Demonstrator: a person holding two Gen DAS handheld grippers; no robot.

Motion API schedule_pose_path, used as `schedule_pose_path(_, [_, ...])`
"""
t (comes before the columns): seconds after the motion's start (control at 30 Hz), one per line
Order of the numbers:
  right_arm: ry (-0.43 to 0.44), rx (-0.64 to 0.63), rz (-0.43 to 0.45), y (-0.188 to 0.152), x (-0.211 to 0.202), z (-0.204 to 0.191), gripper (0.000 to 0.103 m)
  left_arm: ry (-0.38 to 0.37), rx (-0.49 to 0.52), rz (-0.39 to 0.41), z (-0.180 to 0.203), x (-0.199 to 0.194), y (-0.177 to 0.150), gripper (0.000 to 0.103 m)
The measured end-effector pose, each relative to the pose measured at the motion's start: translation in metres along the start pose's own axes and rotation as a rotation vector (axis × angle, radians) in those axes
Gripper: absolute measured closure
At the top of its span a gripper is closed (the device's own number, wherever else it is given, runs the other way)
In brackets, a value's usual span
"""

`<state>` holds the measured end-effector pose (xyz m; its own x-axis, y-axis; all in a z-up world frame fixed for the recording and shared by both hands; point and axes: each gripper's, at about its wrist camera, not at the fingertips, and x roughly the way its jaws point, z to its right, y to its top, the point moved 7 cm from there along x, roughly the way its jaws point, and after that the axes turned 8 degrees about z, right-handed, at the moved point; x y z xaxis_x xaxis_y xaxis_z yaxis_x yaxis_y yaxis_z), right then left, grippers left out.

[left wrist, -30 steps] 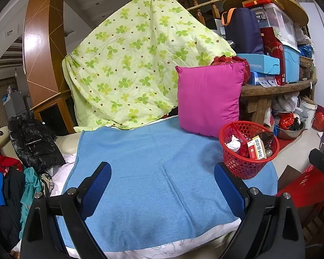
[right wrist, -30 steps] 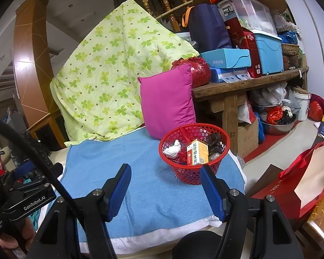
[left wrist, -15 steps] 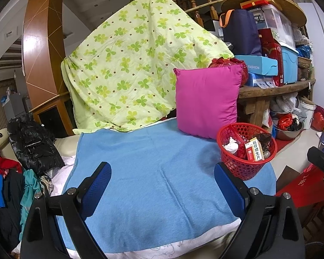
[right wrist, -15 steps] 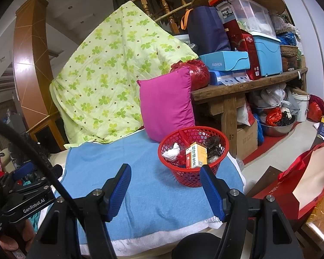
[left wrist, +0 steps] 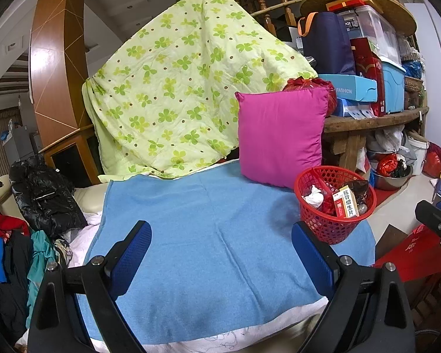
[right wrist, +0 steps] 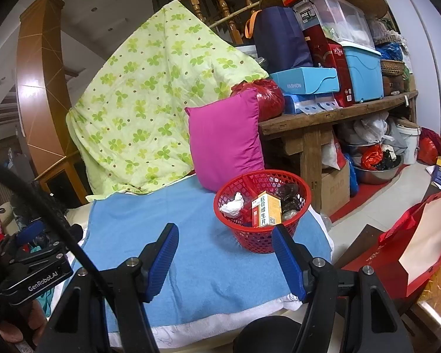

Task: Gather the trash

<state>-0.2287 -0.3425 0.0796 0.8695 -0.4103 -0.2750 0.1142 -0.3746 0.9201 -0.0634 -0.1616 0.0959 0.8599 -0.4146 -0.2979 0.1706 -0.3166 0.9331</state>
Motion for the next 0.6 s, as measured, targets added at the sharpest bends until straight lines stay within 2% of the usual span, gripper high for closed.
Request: schedule_pose_path(0.6, [-0.002, 0.003, -0.006, -0.0048, 0.0032, 0.0008, 0.033, 0.0, -0.004, -0.014, 0.0001, 0.0053, -0.0073, 0.007])
